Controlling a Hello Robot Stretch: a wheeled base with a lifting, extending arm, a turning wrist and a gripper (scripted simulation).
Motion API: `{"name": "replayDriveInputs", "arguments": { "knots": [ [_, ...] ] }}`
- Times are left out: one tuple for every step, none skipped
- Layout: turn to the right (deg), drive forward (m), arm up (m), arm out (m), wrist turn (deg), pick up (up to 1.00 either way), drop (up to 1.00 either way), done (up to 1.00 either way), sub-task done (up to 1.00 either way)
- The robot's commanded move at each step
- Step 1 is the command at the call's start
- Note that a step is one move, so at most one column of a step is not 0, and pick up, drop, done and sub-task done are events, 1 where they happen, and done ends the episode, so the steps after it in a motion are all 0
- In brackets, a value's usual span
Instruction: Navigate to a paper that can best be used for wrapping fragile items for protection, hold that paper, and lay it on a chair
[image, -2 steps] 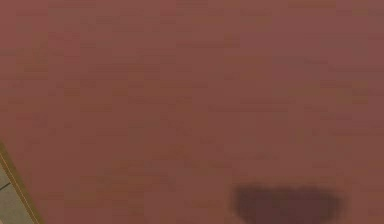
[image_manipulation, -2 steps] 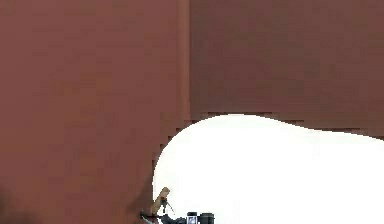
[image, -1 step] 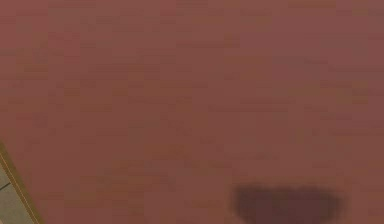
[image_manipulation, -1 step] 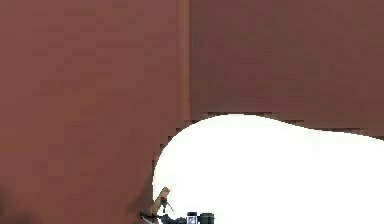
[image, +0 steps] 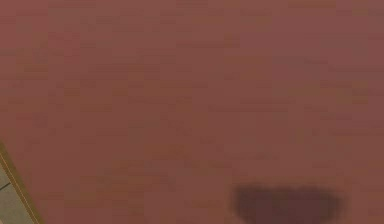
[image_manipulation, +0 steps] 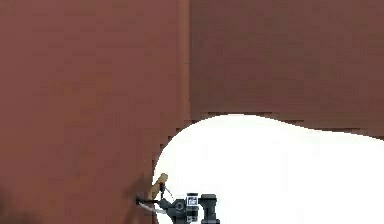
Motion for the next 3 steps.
{"name": "replayDriveInputs", "arguments": {
  "knots": [
    [0.0, 0.0, 0.38, 0.0, 0.0, 0.0, 0.0, 0.0, 0.0],
    [0.0, 0.0, 0.0, 0.0, -45.0, 0.0, 0.0, 0.0, 0.0],
    [0.0, 0.0, 0.0, 0.0, -45.0, 0.0, 0.0, 0.0, 0.0]
  ]
}}
